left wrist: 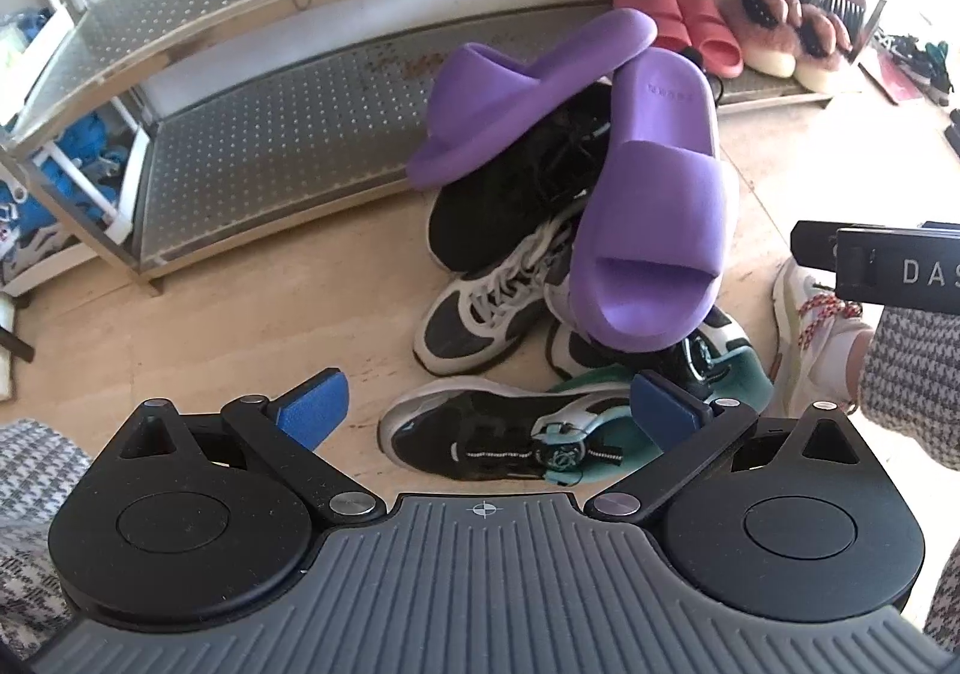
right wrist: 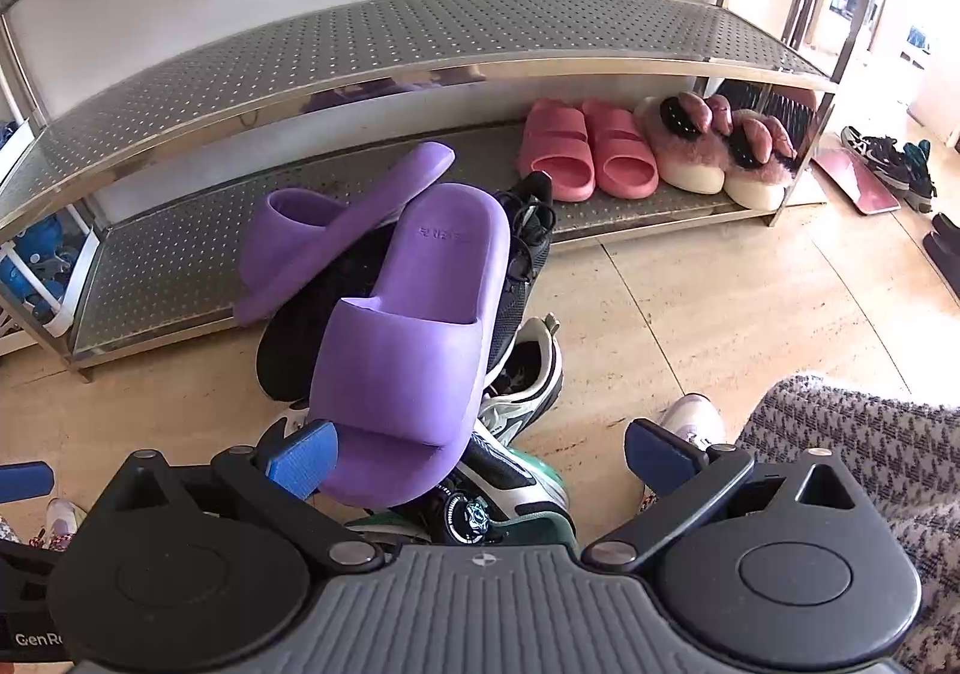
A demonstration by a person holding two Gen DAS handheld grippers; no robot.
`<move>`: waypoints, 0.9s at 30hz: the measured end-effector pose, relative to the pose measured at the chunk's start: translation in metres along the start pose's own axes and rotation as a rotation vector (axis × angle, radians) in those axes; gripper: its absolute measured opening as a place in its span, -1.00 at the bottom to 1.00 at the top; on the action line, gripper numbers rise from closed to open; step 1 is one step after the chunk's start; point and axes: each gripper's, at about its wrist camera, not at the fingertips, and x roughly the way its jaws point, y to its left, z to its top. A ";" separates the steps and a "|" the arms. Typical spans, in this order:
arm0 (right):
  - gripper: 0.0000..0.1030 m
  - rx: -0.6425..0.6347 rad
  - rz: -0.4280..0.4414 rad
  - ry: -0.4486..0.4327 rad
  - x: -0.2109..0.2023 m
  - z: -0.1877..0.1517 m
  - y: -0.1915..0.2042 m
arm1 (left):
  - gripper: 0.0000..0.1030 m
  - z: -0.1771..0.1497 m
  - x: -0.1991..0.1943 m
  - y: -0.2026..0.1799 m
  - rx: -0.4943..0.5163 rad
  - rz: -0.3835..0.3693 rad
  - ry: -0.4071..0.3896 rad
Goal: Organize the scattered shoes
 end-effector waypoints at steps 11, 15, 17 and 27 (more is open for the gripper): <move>0.99 0.004 -0.007 0.020 0.002 0.004 0.001 | 0.99 -0.001 0.004 0.000 0.013 -0.008 0.033; 0.99 0.003 -0.007 0.023 0.003 0.005 0.001 | 0.99 -0.002 0.005 0.001 0.020 -0.009 0.036; 0.99 0.002 -0.008 0.022 0.003 0.004 0.002 | 0.99 -0.002 0.004 -0.001 0.023 -0.007 0.038; 0.99 0.006 -0.008 0.018 0.003 0.002 0.001 | 0.99 -0.001 0.002 -0.003 0.031 -0.005 0.040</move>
